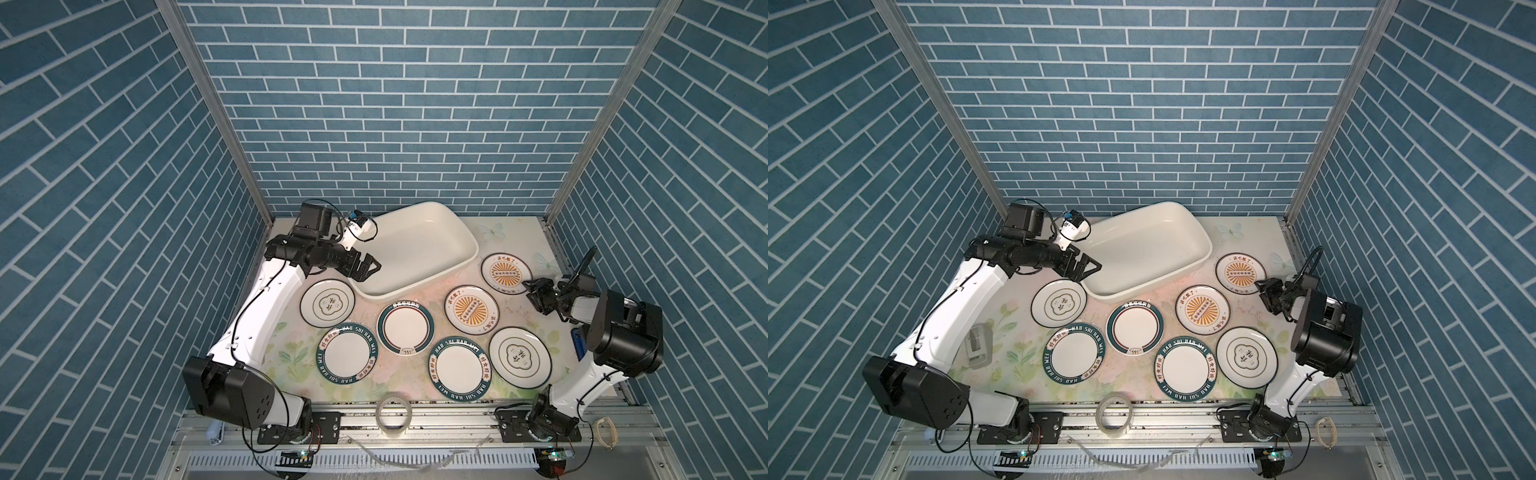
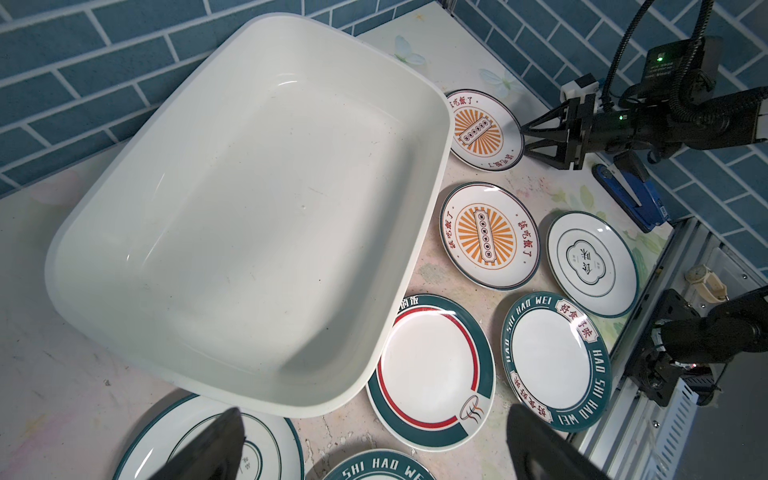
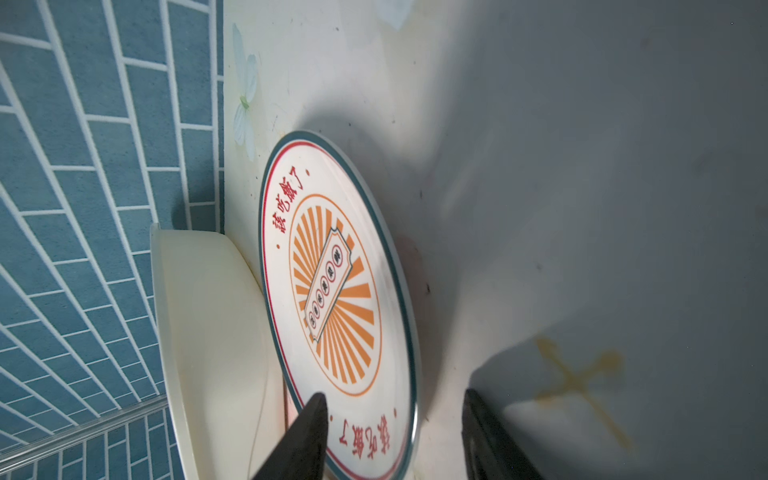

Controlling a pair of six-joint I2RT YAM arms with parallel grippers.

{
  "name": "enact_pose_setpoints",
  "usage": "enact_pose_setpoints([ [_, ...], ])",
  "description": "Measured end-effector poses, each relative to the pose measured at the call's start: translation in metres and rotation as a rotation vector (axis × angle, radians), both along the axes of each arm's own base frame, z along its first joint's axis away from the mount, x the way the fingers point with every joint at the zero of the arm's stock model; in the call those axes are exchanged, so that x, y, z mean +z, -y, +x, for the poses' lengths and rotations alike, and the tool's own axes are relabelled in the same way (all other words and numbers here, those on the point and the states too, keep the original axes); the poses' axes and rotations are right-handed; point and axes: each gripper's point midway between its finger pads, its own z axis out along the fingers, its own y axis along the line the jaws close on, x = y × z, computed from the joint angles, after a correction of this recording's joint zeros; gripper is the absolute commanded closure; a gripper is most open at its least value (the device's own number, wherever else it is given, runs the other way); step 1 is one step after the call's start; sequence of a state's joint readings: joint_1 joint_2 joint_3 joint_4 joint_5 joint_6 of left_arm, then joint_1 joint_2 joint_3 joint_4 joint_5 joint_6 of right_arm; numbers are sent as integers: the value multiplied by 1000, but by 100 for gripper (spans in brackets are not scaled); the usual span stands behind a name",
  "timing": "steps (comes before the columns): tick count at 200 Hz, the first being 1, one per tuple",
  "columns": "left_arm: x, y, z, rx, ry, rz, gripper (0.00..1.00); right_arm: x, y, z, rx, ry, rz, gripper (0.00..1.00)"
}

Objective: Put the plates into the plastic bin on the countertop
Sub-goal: 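Tilt the right gripper and pinch the rim of the orange sunburst plate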

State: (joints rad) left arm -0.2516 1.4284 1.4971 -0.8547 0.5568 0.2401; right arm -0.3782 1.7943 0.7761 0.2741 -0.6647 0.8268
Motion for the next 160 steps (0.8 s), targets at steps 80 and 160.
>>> enact_pose_setpoints([
  [80, -8, 3, 0, -2, -23, -13, 0, -4, 7, 24, 1, 33, 30, 60],
  [160, -11, 6, -1, -5, -37, -30, 1, -10, 7, 31, 17, 32, 47, 75],
])
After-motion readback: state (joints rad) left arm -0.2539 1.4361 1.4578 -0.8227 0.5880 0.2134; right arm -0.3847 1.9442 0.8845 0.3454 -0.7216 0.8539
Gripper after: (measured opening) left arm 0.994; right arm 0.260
